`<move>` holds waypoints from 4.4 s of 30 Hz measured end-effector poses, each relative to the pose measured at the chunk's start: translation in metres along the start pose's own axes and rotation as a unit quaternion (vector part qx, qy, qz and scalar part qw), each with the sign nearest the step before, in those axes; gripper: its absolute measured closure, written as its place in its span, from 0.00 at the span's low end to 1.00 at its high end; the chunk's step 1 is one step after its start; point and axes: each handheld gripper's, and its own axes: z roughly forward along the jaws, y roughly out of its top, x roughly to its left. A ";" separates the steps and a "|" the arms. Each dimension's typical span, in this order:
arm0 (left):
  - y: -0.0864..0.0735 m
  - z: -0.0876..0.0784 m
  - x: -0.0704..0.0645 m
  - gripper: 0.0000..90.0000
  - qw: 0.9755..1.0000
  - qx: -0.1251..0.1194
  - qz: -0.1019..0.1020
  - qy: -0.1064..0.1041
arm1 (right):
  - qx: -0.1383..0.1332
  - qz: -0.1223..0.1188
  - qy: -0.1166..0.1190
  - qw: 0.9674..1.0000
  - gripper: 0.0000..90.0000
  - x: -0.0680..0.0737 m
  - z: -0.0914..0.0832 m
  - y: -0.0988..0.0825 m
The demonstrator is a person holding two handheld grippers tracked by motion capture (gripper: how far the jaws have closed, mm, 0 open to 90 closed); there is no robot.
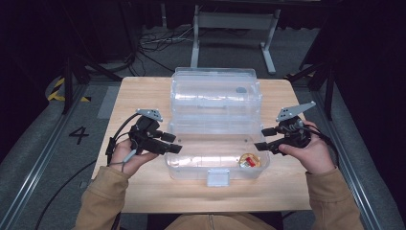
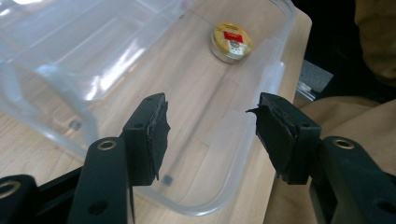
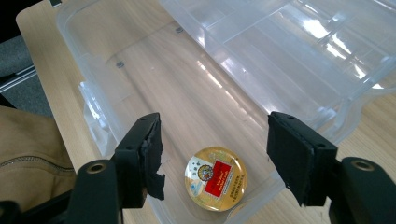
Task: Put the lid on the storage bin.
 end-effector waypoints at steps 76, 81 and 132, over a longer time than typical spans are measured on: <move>-0.003 0.091 -0.035 0.87 0.975 0.185 0.123 0.025 | -0.109 -0.001 -0.037 0.993 0.58 -0.043 0.003 0.064; -0.008 0.104 -0.023 0.82 0.973 0.203 0.106 0.002 | -0.103 -0.011 -0.044 0.994 0.59 -0.048 0.013 0.074; -0.009 0.112 -0.031 0.89 0.964 0.229 0.127 0.042 | -0.032 -0.011 0.009 0.999 0.84 -0.042 0.033 0.082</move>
